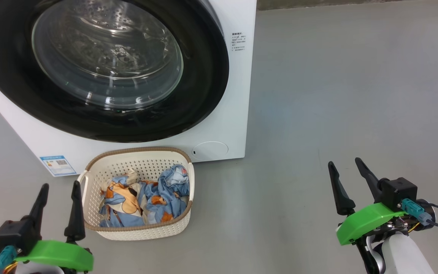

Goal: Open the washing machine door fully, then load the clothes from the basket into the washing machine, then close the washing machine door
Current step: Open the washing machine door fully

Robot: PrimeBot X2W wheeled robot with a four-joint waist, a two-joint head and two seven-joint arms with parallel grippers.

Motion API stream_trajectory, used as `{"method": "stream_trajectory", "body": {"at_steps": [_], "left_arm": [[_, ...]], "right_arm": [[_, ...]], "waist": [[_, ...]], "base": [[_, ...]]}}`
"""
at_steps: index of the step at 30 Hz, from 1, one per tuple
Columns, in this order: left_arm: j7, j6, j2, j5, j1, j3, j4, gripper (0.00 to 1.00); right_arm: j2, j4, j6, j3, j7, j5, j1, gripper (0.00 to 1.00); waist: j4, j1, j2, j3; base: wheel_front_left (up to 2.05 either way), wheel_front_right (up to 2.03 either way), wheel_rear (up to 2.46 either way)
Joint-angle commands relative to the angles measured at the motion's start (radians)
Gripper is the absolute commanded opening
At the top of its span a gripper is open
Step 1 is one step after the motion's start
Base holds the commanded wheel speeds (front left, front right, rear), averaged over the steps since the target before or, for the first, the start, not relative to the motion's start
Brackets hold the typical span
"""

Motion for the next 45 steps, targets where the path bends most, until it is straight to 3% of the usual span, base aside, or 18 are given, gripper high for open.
{"method": "stream_trajectory", "body": {"at_steps": [1,32,45], "left_arm": [[-0.006,-0.002,0.026,0.016,-0.035,0.038,-0.025,1.00],[-0.006,-0.005,0.005,0.032,0.007,0.029,-0.042,1.00],[-0.006,-0.006,0.000,0.026,-0.028,-0.007,-0.031,1.00]], "right_arm": [[0.006,-0.021,0.001,0.020,-0.012,0.000,-0.032,1.00],[0.006,-0.033,0.001,0.012,-0.012,0.001,-0.031,1.00],[0.003,-0.104,0.001,0.003,0.009,-0.013,-0.285,1.00]], "waist": [[0.000,0.0001,-0.0001,0.000],[0.012,0.0001,-0.0001,-0.001],[0.056,0.0001,-0.0001,0.070]], "base": [[0.00,0.00,0.00],[0.00,0.00,0.00],[0.00,0.00,0.00]]}}
